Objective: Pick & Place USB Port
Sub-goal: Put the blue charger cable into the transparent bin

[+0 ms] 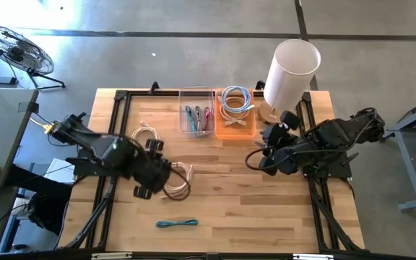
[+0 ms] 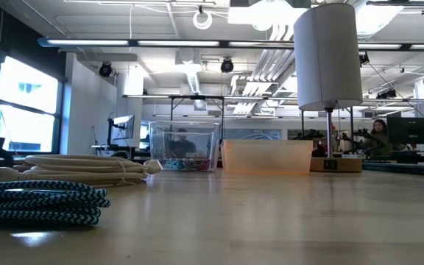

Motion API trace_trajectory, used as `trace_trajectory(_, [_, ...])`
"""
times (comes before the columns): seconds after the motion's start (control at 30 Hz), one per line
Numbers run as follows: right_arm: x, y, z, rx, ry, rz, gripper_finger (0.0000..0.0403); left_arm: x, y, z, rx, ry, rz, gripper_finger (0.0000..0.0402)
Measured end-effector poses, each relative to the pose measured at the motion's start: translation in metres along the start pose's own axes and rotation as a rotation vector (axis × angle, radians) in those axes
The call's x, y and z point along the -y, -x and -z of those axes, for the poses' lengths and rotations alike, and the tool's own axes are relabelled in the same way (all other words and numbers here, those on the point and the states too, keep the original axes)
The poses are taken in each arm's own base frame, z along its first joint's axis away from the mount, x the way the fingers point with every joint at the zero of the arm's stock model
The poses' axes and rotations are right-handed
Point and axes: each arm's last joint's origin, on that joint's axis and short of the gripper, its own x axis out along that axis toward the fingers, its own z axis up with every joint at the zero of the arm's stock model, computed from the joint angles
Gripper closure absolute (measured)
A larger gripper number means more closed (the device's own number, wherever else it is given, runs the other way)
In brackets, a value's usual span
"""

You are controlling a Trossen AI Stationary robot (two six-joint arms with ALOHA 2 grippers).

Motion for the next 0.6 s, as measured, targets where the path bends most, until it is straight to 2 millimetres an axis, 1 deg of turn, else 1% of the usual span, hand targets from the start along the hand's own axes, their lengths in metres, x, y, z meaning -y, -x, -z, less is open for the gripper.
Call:
trace_trajectory(0.07, [-0.002, 0.0, 0.0, -0.018, -0.027, -0.038, 0.025, 0.014, -0.009, 0.005, -0.036, 0.021, 0.016, 0.0224])
trace_trajectory(0.17, [-0.004, 0.001, 0.001, -0.036, -0.038, -0.071, 0.025, 0.038, -0.024, 0.013, -0.074, -0.026, 0.058, 0.0224])
trace_trajectory(0.27, [-0.005, 0.003, 0.002, -0.037, -0.033, -0.081, 0.025, 0.062, -0.039, 0.02, -0.069, -0.054, 0.105, 0.0224])
trace_trajectory(0.33, [-0.006, 0.003, 0.003, -0.043, -0.04, -0.092, 0.025, 0.077, -0.048, 0.022, -0.035, -0.003, 0.137, 0.0224])
trace_trajectory(0.47, [-0.007, 0.004, 0.003, -0.058, -0.087, -0.107, 0.025, 0.107, -0.061, 0.021, 0.06, 0.184, 0.239, 0.0224])
trace_trajectory(0.53, [-0.007, 0.004, 0.003, -0.061, -0.111, -0.108, 0.025, 0.123, -0.066, 0.019, 0.117, 0.215, 0.257, 0.0224])
trace_trajectory(0.6, [-0.007, 0.004, 0.003, -0.062, -0.131, -0.109, 0.025, 0.139, -0.072, 0.018, 0.161, 0.205, 0.245, 0.0225])
